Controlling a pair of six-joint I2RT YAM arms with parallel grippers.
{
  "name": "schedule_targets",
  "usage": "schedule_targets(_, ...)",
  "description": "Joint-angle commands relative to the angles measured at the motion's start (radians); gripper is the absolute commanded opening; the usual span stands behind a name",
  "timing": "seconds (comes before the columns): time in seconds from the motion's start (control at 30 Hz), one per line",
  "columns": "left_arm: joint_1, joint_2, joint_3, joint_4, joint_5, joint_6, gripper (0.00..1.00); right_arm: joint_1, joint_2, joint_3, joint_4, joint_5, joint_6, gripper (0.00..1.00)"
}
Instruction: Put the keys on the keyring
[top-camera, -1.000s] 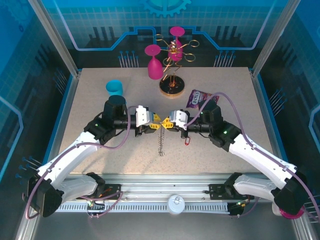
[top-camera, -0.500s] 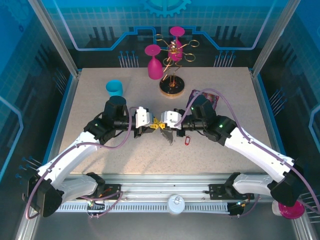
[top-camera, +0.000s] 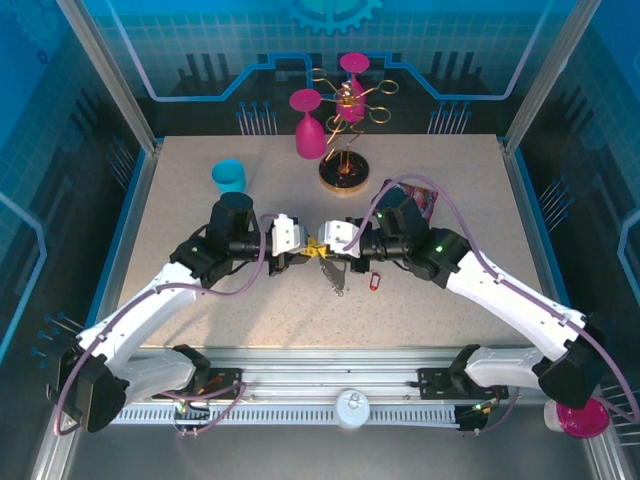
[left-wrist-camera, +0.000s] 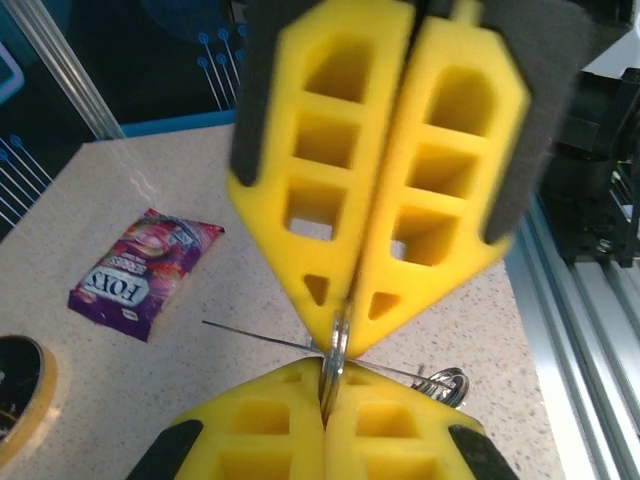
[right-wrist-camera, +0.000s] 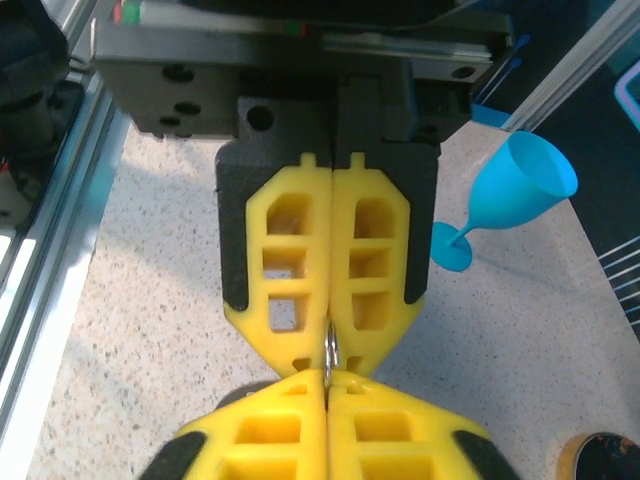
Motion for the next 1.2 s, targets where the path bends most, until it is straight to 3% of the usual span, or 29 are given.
schedule_targets(0.0,-0.006,-0.019,-0.049,0.181,0.047,-0.017,0.0,-0.01,-0.065,-0.09,0.142,-0.04,0.082,0.24)
schedule_targets(0.07,-0.007,-0.027,-0.086,0.248,0.064,-0.039,0.0,-0.047,-0.118,-0.172,0.266,-0.1,0.146,0.28)
schedule_targets(0.23,-0.007,-0.042,-0.143,0.354,0.124,-0.066,0.0,-0.112,-0.193,-0.35,0.521,-0.214,0.28,0.26)
schedule_targets(0.47,-0.007,-0.038,-0.162,0.414,0.157,-0.087,0.0,-0.111,-0.179,-0.38,0.576,-0.265,0.293,0.23)
schedule_targets(1.17,-0.012,-0.02,-0.141,0.354,0.171,-0.067,0.0,-0.087,-0.105,-0.327,0.614,-0.296,0.283,0.16)
